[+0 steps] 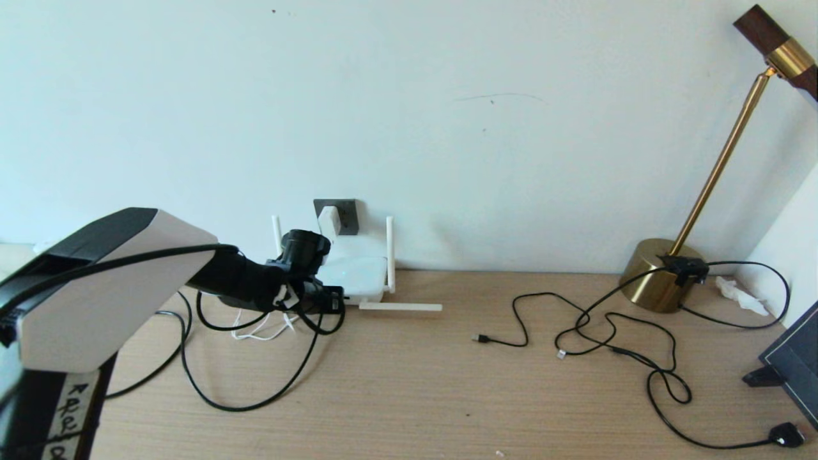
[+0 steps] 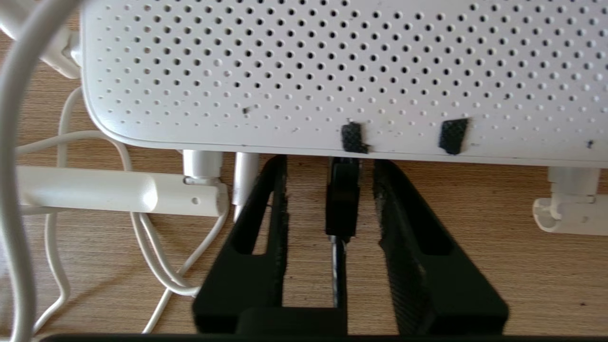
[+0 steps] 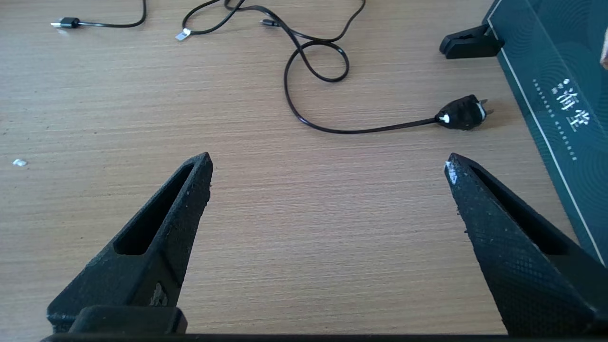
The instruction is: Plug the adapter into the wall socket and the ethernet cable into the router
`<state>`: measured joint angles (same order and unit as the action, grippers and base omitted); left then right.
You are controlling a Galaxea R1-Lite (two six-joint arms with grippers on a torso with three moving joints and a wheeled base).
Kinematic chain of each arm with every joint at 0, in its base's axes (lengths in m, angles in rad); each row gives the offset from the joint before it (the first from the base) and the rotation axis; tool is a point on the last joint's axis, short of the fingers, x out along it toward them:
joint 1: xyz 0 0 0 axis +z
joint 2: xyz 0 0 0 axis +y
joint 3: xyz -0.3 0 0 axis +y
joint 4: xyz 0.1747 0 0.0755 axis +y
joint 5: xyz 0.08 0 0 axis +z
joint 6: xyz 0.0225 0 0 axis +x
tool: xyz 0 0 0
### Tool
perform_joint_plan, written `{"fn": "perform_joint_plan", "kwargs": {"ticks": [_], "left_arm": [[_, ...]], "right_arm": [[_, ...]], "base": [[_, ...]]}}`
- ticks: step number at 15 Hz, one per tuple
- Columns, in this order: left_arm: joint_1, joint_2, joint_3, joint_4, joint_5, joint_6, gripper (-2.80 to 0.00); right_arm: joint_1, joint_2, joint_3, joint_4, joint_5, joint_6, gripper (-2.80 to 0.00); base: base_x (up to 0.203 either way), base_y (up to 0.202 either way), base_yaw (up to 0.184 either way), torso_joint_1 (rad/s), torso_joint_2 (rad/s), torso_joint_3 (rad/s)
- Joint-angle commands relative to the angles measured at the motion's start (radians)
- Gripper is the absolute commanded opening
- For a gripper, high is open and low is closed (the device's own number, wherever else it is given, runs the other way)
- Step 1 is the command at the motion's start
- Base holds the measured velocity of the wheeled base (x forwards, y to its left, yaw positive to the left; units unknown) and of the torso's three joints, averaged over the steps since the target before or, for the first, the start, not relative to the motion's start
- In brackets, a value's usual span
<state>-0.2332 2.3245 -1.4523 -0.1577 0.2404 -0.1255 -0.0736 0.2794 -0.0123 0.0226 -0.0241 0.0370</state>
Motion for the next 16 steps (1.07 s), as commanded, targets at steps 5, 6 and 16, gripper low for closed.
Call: {"fn": "perform_joint_plan", "kwargs": {"ticks": [5, 6, 16], "left_arm": [[-0.023, -0.085, 0.097, -0.043, -0.003, -0.01, 0.0], [-0.035, -0.112, 0.119, -0.044, -0.003, -0.015, 0.0], [-0.228, -0.753, 0.364, 0.087, 0.06, -0.042, -2.8]], "right_arm": [[0.0, 0.001, -0.001, 0.001, 0.0, -0.002, 0.0], [0.0, 0.001, -0.003, 0.002, 0.0, -0.003, 0.0], [0.0, 0.001, -0.003, 0.005, 0.0, -0.005, 0.0]], "base": [[0.0, 0.0, 0.0, 0.0, 0.0, 0.0], [0.0, 0.0, 0.0, 0.0, 0.0, 0.0], [0.0, 0.0, 0.0, 0.0, 0.0, 0.0]]}}
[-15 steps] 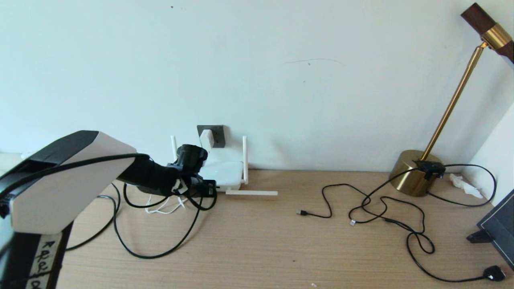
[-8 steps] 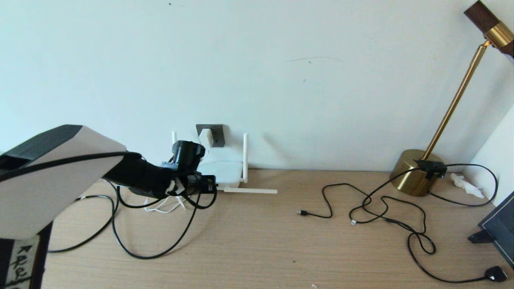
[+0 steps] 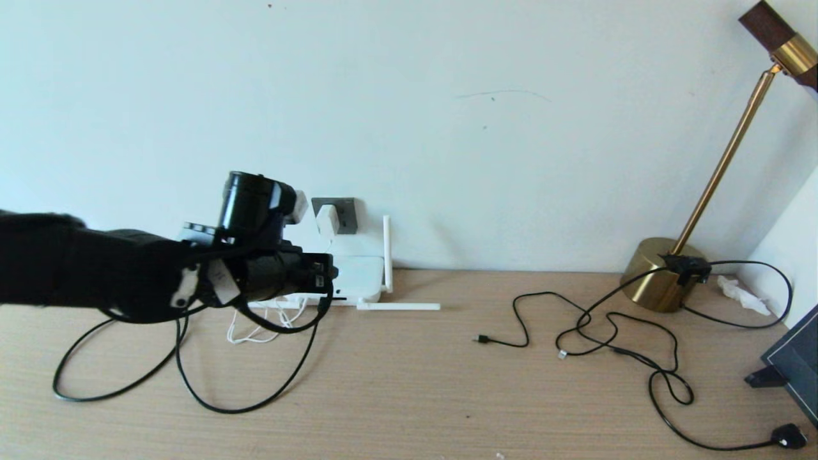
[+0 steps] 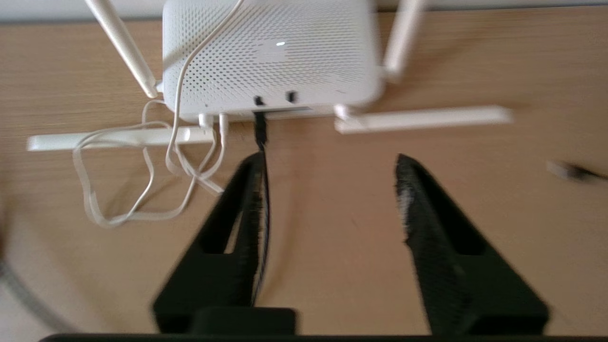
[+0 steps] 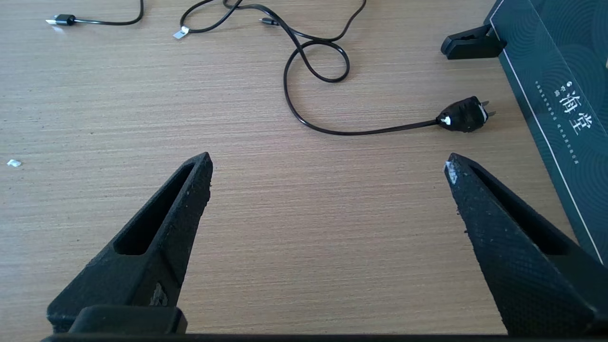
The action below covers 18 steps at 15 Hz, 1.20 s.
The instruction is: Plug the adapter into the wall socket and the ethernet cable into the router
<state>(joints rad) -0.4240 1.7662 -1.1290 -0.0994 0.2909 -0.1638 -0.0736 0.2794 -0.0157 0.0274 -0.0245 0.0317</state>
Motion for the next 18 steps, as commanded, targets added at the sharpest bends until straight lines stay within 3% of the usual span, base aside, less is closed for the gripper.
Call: {"fn": "perform_joint_plan", "kwargs": {"ticks": [1, 6, 9, 10, 12, 14, 15, 16, 18], "left_arm": [[-0.064, -0.291, 0.077, 0.069, 0.019, -0.007, -2.8], [-0.143, -0.776, 0.252, 0.224, 0.031, -0.027, -2.8], [-0.099, -1.093, 0.28, 0.423, 0.036, -0.025, -2.8], [-0.038, -1.178, 0.279, 0.489, 0.038, -0.024, -2.8], [0.217, -1.276, 0.288, 0.556, 0.029, -0.023, -2.8], [0.513, -1.375, 0.366, 0.588, -0.057, -0.01, -2.8], [0.608, -1.407, 0.446, 0.587, -0.119, 0.012, -2.8], [0.664, -1.426, 0.561, 0.565, -0.166, 0.043, -2.8], [0.685, -1.45, 0.861, 0.45, -0.23, 0.147, -2.8]], "right_arm": [[0.0, 0.001, 0.0, 0.0, 0.0, 0.001, 0.0], [0.0, 0.0, 0.002, -0.004, 0.0, 0.011, 0.0], [0.0, 0.0, 0.002, -0.003, 0.0, 0.007, 0.0], [0.001, 0.0, 0.001, -0.002, 0.002, -0.002, 0.0], [0.009, -0.003, 0.0, 0.001, 0.009, -0.03, 0.0], [0.016, -0.005, 0.002, 0.002, 0.017, -0.055, 0.0], [0.034, -0.01, 0.002, 0.002, 0.021, -0.058, 0.0], [0.039, -0.035, 0.001, 0.002, 0.022, -0.059, 0.0], [0.046, -0.063, 0.002, 0.0, 0.017, -0.053, 0.0]], "base": [[0.0, 0.0, 0.0, 0.0, 0.0, 0.0], [0.0, 0.0, 0.0, 0.0, 0.0, 0.0], [0.0, 0.0, 0.0, 0.0, 0.0, 0.0], [0.0, 0.0, 0.0, 0.0, 0.0, 0.0], [0.0, 0.0, 0.0, 0.0, 0.0, 0.0], [0.0, 0.0, 0.0, 0.0, 0.0, 0.0], [0.0, 0.0, 0.0, 0.0, 0.0, 0.0], [0.0, 0.0, 0.0, 0.0, 0.0, 0.0], [0.0, 0.0, 0.0, 0.0, 0.0, 0.0]]}}
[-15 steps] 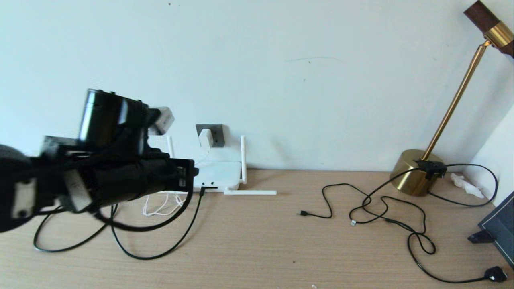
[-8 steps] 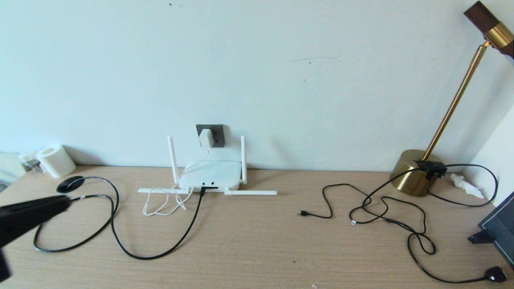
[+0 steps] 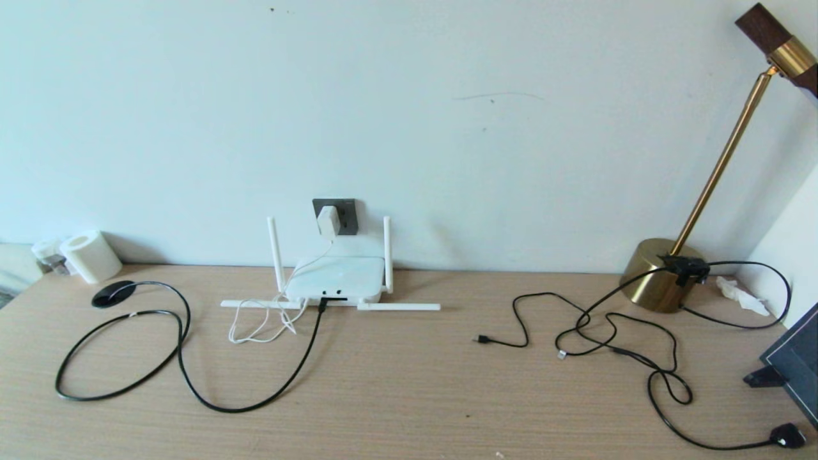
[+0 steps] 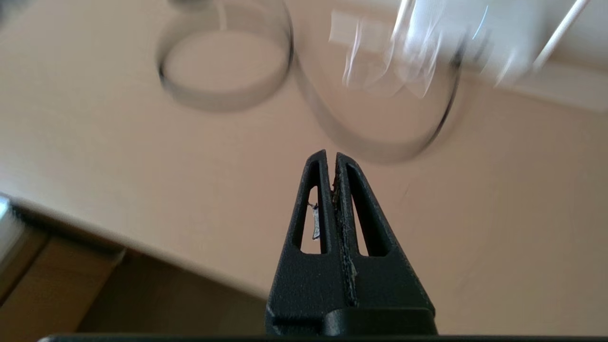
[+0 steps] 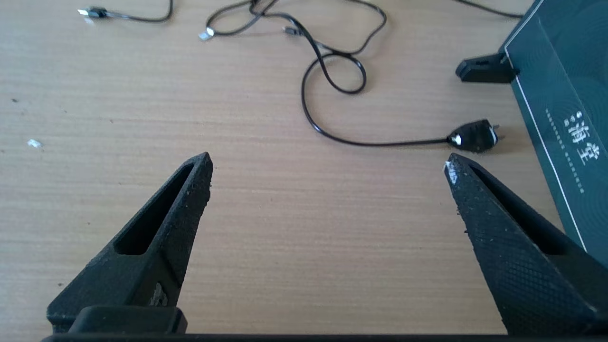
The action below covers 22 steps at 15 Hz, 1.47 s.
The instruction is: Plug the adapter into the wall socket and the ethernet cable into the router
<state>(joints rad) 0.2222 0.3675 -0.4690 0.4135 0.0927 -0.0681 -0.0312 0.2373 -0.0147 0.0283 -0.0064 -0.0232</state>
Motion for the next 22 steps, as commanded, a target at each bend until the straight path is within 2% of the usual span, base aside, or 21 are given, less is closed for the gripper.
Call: {"fn": "perform_joint_plan", "kwargs": {"ticks": [1, 2, 3, 5, 6, 7, 8, 10, 11, 16, 21, 22], "left_arm": [[0.039, -0.054, 0.309, -0.111, -0.053, 0.081, -2.8], [0.033, -0.062, 0.381, -0.151, -0.08, 0.105, -2.8], [-0.005, -0.074, 0.413, -0.191, -0.113, 0.139, -2.8], [-0.165, -0.101, 0.41, -0.236, -0.15, 0.203, -2.8], [-0.234, -0.128, 0.409, -0.246, -0.157, 0.207, -2.8], [-0.263, -0.161, 0.408, -0.25, -0.16, 0.204, -2.8], [-0.256, -0.225, 0.407, -0.251, -0.161, 0.193, -2.8], [-0.238, -0.352, 0.409, -0.257, -0.145, 0.168, -2.8], [-0.23, -0.371, 0.417, -0.278, -0.127, 0.157, -2.8], [-0.227, -0.369, 0.42, -0.292, -0.113, 0.096, -2.8], [-0.227, -0.369, 0.423, -0.301, -0.112, 0.095, -2.8], [-0.227, -0.369, 0.441, -0.352, -0.112, 0.096, -2.8]], "right_arm": [[0.004, -0.021, 0.0, -0.001, -0.002, 0.005, 0.0], [0.004, -0.021, 0.002, -0.005, -0.003, 0.014, 0.0], [0.005, -0.027, 0.003, -0.005, -0.003, 0.008, 0.0], [0.016, -0.08, 0.002, -0.003, 0.003, -0.007, 0.0], [0.024, -0.14, 0.001, -0.001, 0.01, -0.019, 0.0], [0.029, -0.201, 0.002, 0.0, 0.017, -0.035, 0.0], [0.031, -0.236, 0.003, -0.002, 0.016, -0.043, 0.0], [0.034, -0.236, 0.007, -0.007, -0.007, -0.005, 0.0], [0.034, -0.236, 0.014, -0.024, -0.003, -0.036, 0.0], [0.034, -0.236, 0.015, -0.027, 0.0, -0.06, 0.0], [0.034, -0.236, 0.015, -0.025, 0.0, -0.061, 0.0], [0.034, -0.236, 0.015, -0.025, -0.001, -0.054, 0.0]], "base": [[0.0, 0.0, 0.0, 0.0, 0.0, 0.0], [0.0, 0.0, 0.0, 0.0, 0.0, 0.0], [0.0, 0.0, 0.0, 0.0, 0.0, 0.0], [0.0, 0.0, 0.0, 0.0, 0.0, 0.0], [0.0, 0.0, 0.0, 0.0, 0.0, 0.0], [0.0, 0.0, 0.0, 0.0, 0.0, 0.0], [0.0, 0.0, 0.0, 0.0, 0.0, 0.0], [0.0, 0.0, 0.0, 0.0, 0.0, 0.0], [0.0, 0.0, 0.0, 0.0, 0.0, 0.0], [0.0, 0.0, 0.0, 0.0, 0.0, 0.0], [0.0, 0.0, 0.0, 0.0, 0.0, 0.0], [0.0, 0.0, 0.0, 0.0, 0.0, 0.0]]}}
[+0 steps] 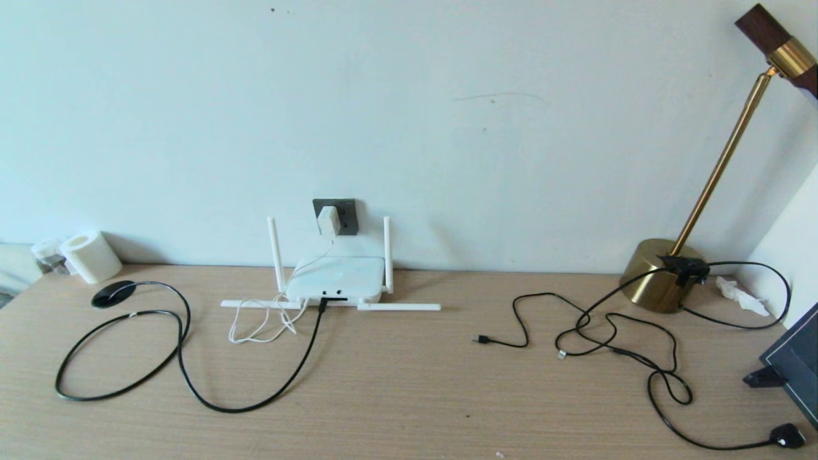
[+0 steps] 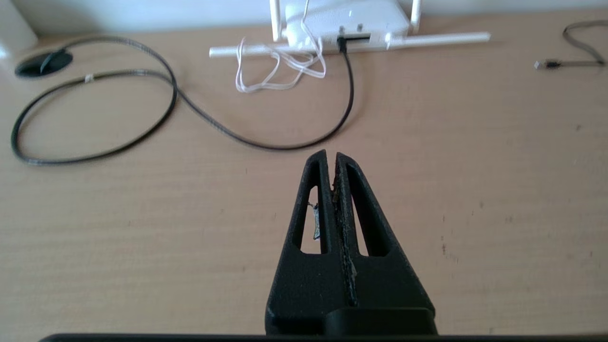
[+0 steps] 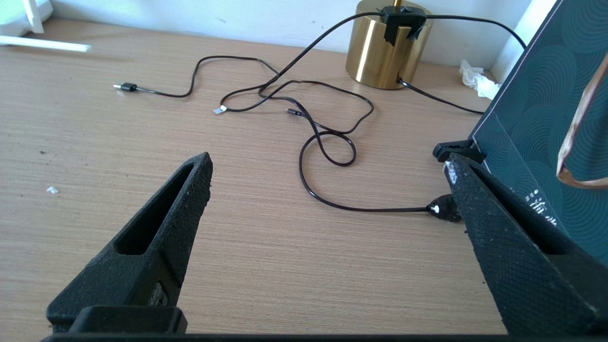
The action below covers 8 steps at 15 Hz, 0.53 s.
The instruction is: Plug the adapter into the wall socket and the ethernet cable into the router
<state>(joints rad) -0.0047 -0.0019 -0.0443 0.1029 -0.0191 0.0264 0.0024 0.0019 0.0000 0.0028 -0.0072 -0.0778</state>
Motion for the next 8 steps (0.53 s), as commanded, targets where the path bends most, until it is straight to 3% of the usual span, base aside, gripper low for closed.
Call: {"fn": "perform_joint_plan", "kwargs": {"ticks": [1, 3, 8], "left_arm": [[0.0, 0.0, 0.04, -0.119, 0.002, -0.004, -2.8], [0.0, 0.0, 0.046, -0.113, 0.018, -0.057, -2.8], [0.0, 0.0, 0.046, -0.111, 0.021, -0.057, -2.8]], "right_arm": [[0.001, 0.0, 0.0, 0.0, 0.0, 0.001, 0.0], [0.001, 0.0, 0.0, -0.002, 0.002, 0.011, 0.0], [0.001, 0.0, 0.0, -0.007, -0.007, 0.108, 0.0]], "base": [[0.0, 0.0, 0.0, 0.0, 0.0, 0.0], [0.0, 0.0, 0.0, 0.0, 0.0, 0.0], [0.0, 0.0, 0.0, 0.0, 0.0, 0.0]]}}
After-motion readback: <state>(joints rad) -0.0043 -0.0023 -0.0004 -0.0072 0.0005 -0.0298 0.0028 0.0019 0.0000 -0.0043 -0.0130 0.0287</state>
